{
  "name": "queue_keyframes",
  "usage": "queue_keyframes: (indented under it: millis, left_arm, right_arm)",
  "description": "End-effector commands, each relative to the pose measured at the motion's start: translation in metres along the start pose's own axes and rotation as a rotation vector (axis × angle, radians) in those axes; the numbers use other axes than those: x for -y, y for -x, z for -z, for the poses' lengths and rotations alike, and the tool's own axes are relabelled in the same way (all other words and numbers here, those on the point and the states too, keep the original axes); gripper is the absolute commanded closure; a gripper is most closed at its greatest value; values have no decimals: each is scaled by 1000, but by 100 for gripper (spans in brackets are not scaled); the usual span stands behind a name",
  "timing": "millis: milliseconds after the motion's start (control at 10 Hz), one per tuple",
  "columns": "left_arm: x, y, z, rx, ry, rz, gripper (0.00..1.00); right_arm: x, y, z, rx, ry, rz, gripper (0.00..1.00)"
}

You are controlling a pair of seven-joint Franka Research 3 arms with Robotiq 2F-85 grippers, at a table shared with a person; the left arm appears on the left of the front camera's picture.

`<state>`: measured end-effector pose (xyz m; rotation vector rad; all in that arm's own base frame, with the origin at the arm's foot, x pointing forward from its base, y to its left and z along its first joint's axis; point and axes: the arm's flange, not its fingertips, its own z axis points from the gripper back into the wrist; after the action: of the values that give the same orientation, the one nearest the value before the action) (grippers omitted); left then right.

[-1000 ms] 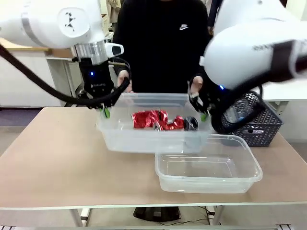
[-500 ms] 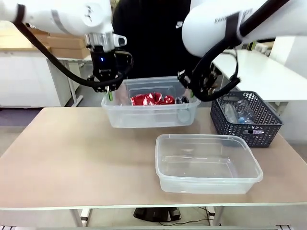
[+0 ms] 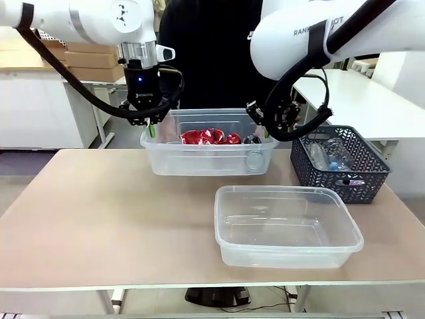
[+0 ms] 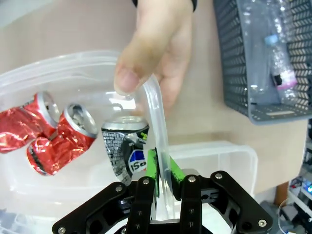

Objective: Sort the waste into each basket.
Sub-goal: Release the Organizing box you were holding.

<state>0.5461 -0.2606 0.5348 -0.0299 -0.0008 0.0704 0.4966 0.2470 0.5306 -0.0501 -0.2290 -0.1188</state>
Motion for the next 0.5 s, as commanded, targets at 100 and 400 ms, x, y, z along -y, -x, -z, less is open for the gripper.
queue_keyframes:
  millis: [100,400]
  left_arm:
    - [-3,7,3,3,5,0,94]
    - [-3,7,3,3,5,0,94]
  right_arm:
    - [-5,4,-6,16,-19,-2,94]
    - [-5,4,-6,16,-19,-2,94]
